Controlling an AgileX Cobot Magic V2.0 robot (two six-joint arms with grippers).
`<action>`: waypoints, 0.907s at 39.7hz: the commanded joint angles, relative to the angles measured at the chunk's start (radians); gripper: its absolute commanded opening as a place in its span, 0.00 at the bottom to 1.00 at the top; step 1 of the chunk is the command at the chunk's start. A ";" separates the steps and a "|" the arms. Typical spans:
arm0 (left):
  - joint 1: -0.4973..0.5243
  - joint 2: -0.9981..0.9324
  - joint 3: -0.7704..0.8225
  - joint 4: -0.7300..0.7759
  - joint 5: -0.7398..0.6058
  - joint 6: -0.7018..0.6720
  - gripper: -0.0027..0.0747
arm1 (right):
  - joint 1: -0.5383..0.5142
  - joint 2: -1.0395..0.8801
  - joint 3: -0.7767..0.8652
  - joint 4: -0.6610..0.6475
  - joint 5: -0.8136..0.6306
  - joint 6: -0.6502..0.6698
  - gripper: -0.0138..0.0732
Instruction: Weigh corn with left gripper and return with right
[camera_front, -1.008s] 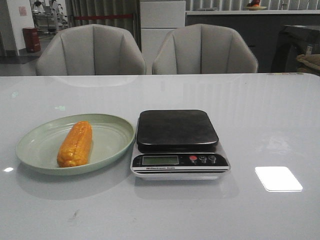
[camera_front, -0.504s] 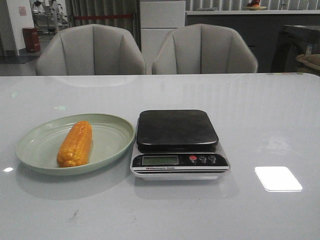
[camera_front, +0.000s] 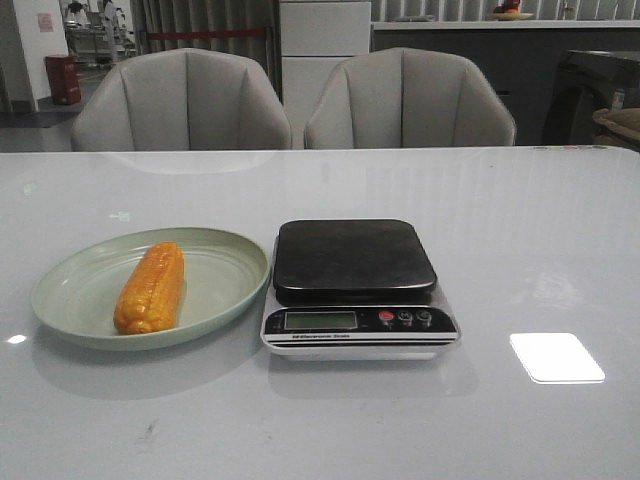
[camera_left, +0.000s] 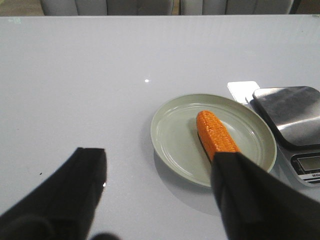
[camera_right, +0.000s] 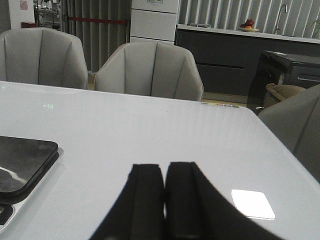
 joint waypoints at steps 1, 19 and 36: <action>-0.009 0.068 -0.072 0.000 -0.050 -0.007 0.86 | -0.004 -0.020 0.011 -0.010 -0.077 -0.004 0.35; -0.059 0.419 -0.276 -0.048 -0.039 -0.007 0.85 | -0.004 -0.020 0.011 -0.010 -0.077 -0.004 0.35; -0.215 0.909 -0.466 -0.122 -0.055 -0.007 0.85 | -0.004 -0.020 0.011 -0.010 -0.077 -0.004 0.35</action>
